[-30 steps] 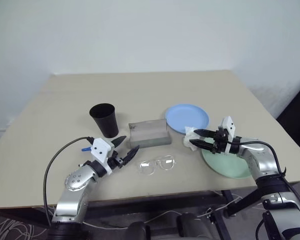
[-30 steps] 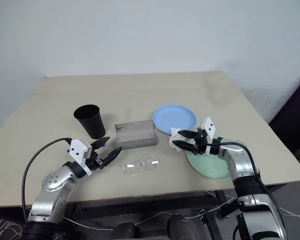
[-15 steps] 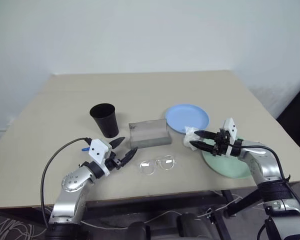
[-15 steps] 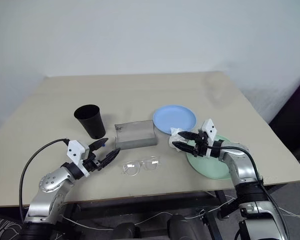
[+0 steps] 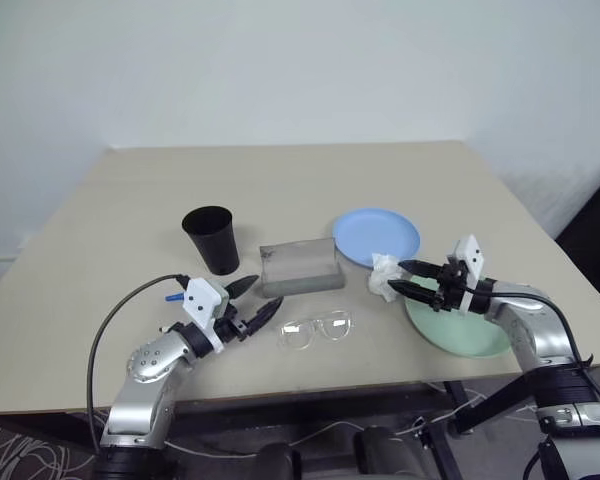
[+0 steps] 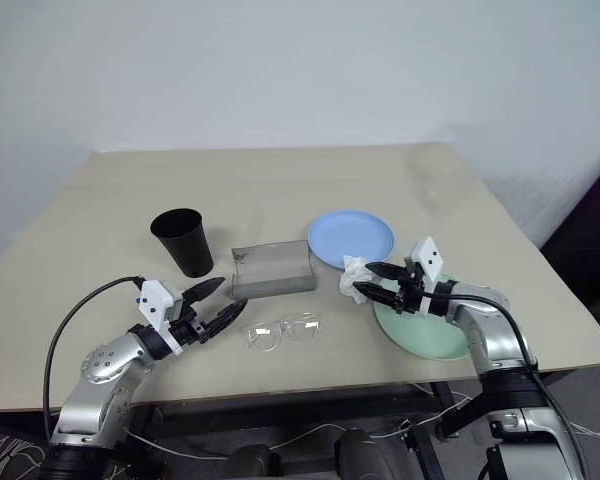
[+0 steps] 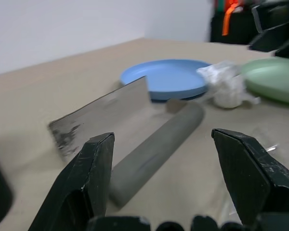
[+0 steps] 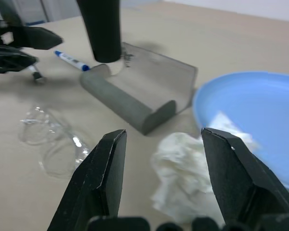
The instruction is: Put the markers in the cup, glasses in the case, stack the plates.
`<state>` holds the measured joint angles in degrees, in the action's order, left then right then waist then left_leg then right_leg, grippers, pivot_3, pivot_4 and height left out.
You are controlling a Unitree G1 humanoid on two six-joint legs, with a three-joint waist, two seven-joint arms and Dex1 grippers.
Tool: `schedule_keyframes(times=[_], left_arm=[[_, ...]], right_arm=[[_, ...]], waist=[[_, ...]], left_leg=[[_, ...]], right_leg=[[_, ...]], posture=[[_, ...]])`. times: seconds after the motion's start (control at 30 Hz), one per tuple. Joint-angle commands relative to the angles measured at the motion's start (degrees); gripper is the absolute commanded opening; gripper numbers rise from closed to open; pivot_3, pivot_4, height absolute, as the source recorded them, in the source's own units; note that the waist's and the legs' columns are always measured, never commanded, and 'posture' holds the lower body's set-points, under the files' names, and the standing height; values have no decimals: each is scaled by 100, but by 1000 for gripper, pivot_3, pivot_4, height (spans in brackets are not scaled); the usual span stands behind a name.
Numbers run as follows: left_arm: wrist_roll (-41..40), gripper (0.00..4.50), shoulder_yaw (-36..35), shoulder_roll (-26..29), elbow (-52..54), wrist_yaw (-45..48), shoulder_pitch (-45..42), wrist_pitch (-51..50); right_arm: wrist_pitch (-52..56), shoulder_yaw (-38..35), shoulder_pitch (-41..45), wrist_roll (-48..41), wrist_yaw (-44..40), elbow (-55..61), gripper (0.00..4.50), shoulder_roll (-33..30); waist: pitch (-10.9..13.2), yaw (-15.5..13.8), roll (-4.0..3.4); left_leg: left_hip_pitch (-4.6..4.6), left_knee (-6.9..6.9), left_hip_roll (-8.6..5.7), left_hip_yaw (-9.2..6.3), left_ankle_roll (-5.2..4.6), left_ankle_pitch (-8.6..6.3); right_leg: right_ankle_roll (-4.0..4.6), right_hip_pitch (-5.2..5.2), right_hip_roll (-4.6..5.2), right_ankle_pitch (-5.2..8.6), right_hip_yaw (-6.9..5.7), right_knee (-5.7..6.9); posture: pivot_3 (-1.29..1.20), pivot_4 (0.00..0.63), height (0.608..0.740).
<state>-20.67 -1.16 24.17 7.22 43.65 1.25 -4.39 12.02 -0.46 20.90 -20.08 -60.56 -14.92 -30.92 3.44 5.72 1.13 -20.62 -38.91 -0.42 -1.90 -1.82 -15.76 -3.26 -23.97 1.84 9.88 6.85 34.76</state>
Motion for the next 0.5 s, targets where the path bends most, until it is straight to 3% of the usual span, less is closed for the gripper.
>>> schedule_keyframes(times=[0.03, 0.07, 0.27, 0.5], left_arm=[[-127, 3407, 229, -82, 344, 135, -167, -106], [-136, 3407, 287, -106, 371, 162, -186, -138], [-227, 3428, 646, -206, 501, 438, -213, -315], [-88, 3428, 866, -319, 449, 468, -309, -318]], right_arm=[[-206, -457, 165, 24, 30, -304, 2684, -394], [-206, -523, 171, 10, 11, -436, 2684, -507], [-491, -610, 424, 537, 486, -1656, 4481, -1026], [388, -625, 942, 575, 416, -2549, 4481, -1152]], waist=[[0, 2, 0], [0, 2, 1], [0, 18, 0], [1, 47, -2]], left_leg=[[0, -1, -2, 0, 0, 0], [0, -2, -2, 2, 0, 0], [12, -3, 2, 12, -1, 0], [17, -16, 3, 32, -6, 3]], right_leg=[[0, 1, 1, 0, 2, 0], [0, 1, 1, 0, 4, -1], [3, 7, -3, 2, 8, 2], [3, 13, -3, 2, 25, 0]], posture=[[0, 0, 737], [0, 0, 737], [0, 0, 737], [0, 0, 737]])
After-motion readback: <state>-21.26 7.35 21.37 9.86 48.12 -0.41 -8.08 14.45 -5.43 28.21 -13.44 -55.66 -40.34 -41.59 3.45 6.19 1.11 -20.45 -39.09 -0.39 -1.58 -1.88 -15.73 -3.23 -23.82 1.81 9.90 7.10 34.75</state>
